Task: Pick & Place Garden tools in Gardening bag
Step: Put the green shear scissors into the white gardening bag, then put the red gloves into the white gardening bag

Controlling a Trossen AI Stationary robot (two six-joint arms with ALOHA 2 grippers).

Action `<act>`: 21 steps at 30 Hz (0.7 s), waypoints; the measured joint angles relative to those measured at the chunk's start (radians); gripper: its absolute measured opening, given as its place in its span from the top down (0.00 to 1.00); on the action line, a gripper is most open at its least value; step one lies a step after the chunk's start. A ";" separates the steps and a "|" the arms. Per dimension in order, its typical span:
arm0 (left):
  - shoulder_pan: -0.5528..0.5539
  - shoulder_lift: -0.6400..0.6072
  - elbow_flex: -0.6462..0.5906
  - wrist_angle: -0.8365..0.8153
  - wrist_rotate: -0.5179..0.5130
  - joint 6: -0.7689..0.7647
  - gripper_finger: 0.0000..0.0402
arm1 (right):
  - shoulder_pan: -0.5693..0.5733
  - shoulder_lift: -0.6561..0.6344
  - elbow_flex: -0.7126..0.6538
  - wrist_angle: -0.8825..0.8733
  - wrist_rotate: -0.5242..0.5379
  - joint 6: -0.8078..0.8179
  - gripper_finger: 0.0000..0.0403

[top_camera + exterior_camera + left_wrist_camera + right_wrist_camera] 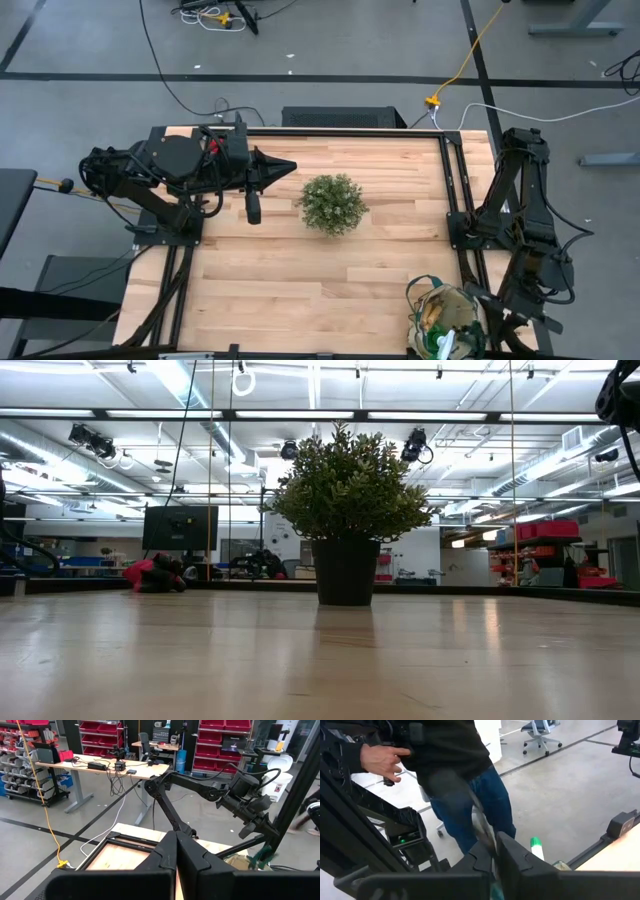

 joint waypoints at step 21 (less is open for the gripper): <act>0.000 0.000 0.000 0.002 0.000 0.000 0.98 | -0.002 -0.039 0.000 -0.009 0.117 0.000 0.68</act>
